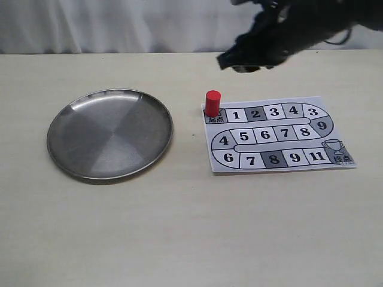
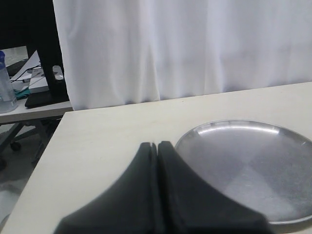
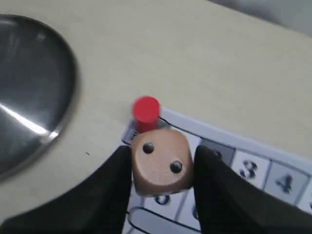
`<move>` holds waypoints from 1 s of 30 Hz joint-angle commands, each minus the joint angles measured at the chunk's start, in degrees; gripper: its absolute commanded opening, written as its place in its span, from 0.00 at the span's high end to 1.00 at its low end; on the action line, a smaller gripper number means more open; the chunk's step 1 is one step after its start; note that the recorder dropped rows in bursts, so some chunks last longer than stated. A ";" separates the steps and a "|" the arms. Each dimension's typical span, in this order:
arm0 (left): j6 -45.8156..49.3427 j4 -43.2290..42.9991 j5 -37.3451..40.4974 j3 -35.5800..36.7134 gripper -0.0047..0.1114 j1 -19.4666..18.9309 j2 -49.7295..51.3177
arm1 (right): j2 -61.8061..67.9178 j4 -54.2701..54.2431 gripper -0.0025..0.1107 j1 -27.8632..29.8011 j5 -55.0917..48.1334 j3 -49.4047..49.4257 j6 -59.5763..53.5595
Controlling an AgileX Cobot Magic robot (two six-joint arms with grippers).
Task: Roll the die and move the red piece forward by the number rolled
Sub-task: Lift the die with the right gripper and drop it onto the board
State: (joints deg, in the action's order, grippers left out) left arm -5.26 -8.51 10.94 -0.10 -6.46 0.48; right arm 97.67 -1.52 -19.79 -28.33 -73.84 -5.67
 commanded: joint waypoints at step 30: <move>-0.28 0.27 -0.94 0.10 0.96 0.53 -0.31 | 8.76 -1.88 0.26 7.73 20.26 13.83 -0.85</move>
State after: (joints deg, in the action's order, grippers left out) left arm -5.26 -8.51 10.94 -0.10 -6.46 0.48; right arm 106.63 -3.78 -12.35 -8.42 -60.11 -5.67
